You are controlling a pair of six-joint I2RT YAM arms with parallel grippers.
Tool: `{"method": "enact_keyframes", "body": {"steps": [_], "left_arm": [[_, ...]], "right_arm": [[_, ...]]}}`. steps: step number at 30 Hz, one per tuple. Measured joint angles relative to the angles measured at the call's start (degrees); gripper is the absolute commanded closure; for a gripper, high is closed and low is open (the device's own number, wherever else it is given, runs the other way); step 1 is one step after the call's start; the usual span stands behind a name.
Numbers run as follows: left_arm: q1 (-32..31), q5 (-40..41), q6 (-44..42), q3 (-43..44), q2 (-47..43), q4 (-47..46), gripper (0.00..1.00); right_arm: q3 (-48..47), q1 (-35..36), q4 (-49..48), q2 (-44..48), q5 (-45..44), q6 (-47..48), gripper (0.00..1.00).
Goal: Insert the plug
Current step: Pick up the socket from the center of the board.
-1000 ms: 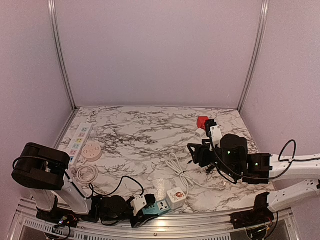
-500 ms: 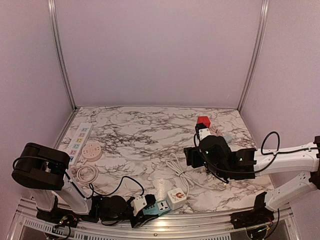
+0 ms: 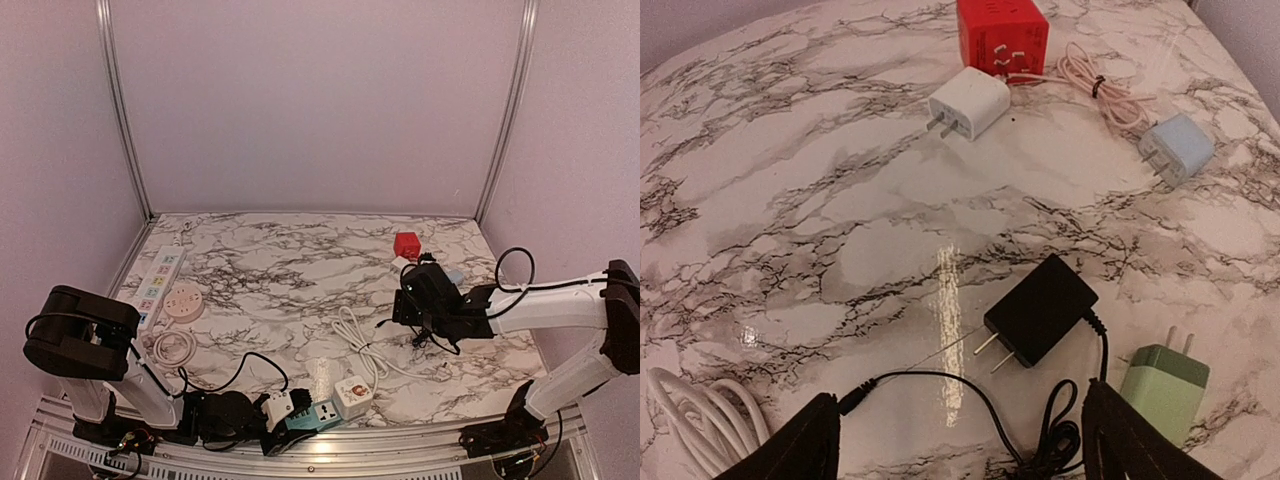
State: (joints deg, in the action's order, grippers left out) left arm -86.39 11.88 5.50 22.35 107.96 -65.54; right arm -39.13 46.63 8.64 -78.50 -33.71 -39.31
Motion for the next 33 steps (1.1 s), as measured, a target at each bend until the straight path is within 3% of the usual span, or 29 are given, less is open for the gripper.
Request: {"method": "enact_keyframes", "body": {"steps": [14,23,33], "left_arm": [[-0.02,0.09,-0.02,0.00,0.00,0.02,1.00],[-0.20,0.55,-0.50,0.00,0.00,0.20,1.00],[-0.24,0.87,-0.63,-2.38,-2.38,0.37,1.00]], "right_arm": [[-0.92,-0.79,3.54,-5.81,-1.11,-5.31,0.25],[-1.38,-6.47,4.31,-5.81,3.48,-7.63,0.29],[-13.68,-6.58,5.95,-16.94,1.44,-8.26,0.29]]}}
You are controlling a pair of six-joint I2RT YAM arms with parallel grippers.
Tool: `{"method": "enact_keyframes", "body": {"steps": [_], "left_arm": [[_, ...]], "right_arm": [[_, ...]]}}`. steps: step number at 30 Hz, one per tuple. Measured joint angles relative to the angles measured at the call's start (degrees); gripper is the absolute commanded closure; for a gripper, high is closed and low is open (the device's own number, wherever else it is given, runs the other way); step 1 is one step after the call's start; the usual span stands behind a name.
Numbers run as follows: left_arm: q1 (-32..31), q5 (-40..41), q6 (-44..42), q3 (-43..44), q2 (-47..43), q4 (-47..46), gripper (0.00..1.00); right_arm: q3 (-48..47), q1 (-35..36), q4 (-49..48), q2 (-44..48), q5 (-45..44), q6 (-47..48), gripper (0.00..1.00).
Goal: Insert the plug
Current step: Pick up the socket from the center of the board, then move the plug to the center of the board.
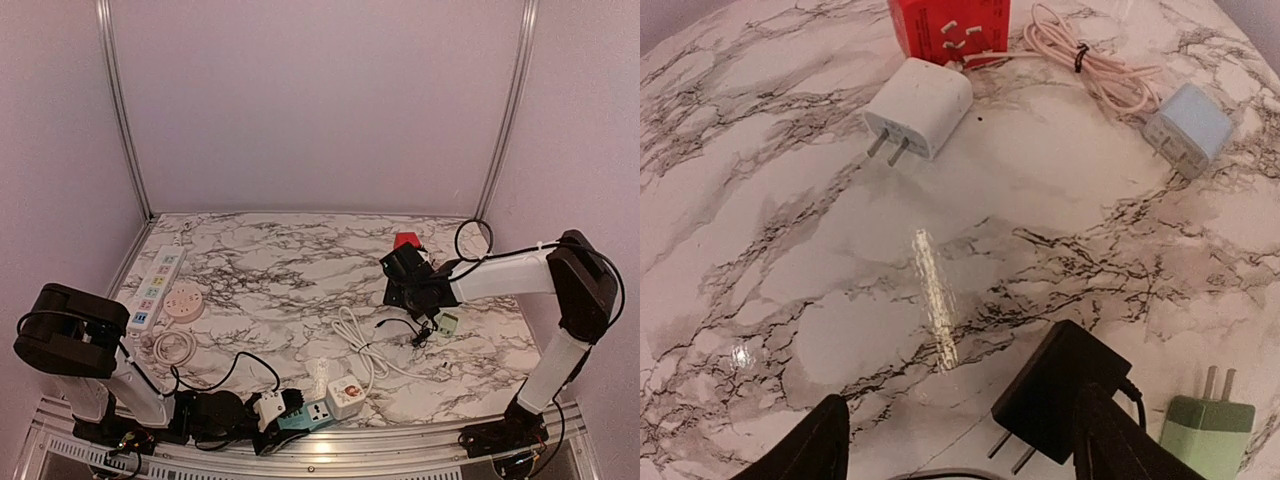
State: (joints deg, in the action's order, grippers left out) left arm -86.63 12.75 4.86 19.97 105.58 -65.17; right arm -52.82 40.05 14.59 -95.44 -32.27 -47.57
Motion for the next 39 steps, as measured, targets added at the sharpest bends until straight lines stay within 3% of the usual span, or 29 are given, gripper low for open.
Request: {"method": "enact_keyframes", "body": {"steps": [9,22,39], "left_arm": [[-0.02,0.76,-0.22,-2.16,-2.21,0.33,1.00],[-0.02,0.74,-0.22,-2.16,-2.23,0.33,0.98],[-0.04,0.74,-0.22,-2.21,-2.49,0.35,0.95]], "right_arm": [[-4.44,-0.11,1.09,-8.59,-2.97,-0.33,0.35],[1.51,-0.11,0.92,-0.15,-3.67,-0.63,0.37],[-0.28,-1.49,3.78,-6.84,-4.11,-0.61,0.38]]}}
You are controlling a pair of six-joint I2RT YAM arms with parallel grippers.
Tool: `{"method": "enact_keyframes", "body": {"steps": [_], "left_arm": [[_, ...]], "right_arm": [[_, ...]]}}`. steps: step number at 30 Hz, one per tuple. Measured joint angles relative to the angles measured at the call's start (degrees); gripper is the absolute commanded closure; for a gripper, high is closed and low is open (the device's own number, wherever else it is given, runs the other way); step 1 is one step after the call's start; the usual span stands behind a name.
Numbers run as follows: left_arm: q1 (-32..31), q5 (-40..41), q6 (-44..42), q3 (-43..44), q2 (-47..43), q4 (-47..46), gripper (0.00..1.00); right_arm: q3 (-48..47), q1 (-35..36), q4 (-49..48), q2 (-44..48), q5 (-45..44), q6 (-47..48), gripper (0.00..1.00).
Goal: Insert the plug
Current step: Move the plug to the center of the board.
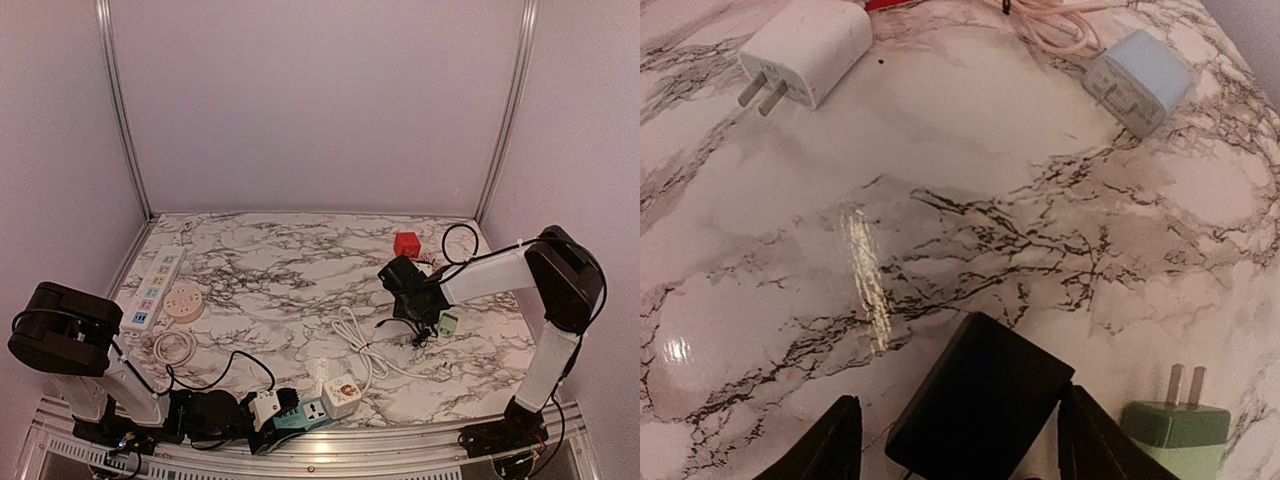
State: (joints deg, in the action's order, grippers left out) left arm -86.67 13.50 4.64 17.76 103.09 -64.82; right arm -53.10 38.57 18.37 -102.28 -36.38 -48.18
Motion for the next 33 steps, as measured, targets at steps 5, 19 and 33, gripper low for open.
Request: {"method": "enact_keyframes", "body": {"steps": [5,19,33], "left_arm": [[0.00,0.00,0.00,-0.07,-0.20,0.00,0.95],[0.00,0.00,0.00,-0.26,-0.57,0.04,0.94],[-0.26,-0.20,0.00,-0.26,-0.57,0.20,0.94]], "right_arm": [[-0.74,-1.25,-0.07,-1.36,0.24,0.33,0.40],[0.26,-3.30,-20.52,-3.48,21.46,16.52,0.55],[-0.37,5.57,-22.05,-1.44,23.12,25.83,0.27]]}}
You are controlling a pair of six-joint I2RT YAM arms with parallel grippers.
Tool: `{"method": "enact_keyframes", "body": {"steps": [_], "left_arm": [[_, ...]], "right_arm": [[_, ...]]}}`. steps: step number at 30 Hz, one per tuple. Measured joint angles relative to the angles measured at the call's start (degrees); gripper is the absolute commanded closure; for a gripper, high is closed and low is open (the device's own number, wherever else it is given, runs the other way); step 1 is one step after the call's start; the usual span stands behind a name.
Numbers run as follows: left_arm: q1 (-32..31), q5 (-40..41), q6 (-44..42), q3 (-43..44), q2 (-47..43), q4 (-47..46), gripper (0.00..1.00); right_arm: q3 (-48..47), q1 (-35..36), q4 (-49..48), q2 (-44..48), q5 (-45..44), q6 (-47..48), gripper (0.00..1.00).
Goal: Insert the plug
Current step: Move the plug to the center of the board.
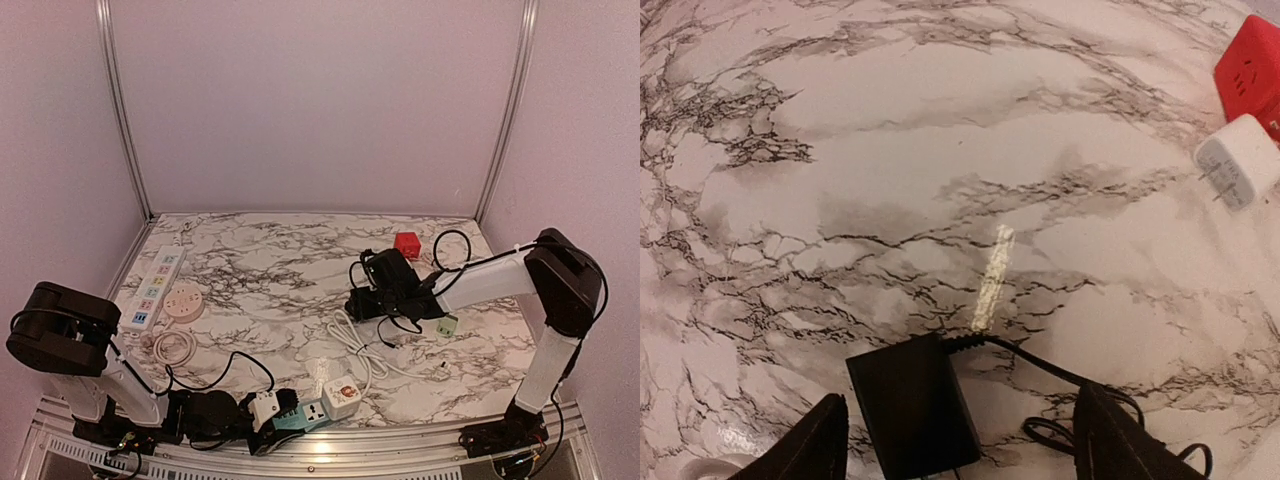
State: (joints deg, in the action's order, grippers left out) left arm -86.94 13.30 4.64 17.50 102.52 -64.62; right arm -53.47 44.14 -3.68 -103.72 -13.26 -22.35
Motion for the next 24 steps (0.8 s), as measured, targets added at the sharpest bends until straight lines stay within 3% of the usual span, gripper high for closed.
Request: {"method": "enact_keyframes", "body": {"steps": [5,12,24], "left_arm": [[0.00,0.00,0.00,0.00,0.00,0.02,0.93],[0.00,-0.02,0.00,0.63,0.63,0.68,0.93],[-0.02,-0.22,0.02,1.84,1.42,1.07,0.93]], "right_arm": [[0.13,-1.20,5.14,6.32,-7.74,-4.35,0.19],[2.34,-5.25,10.75,10.12,-14.19,-13.92,0.21],[2.99,-5.81,13.64,6.54,-10.84,-18.49,0.27]]}}
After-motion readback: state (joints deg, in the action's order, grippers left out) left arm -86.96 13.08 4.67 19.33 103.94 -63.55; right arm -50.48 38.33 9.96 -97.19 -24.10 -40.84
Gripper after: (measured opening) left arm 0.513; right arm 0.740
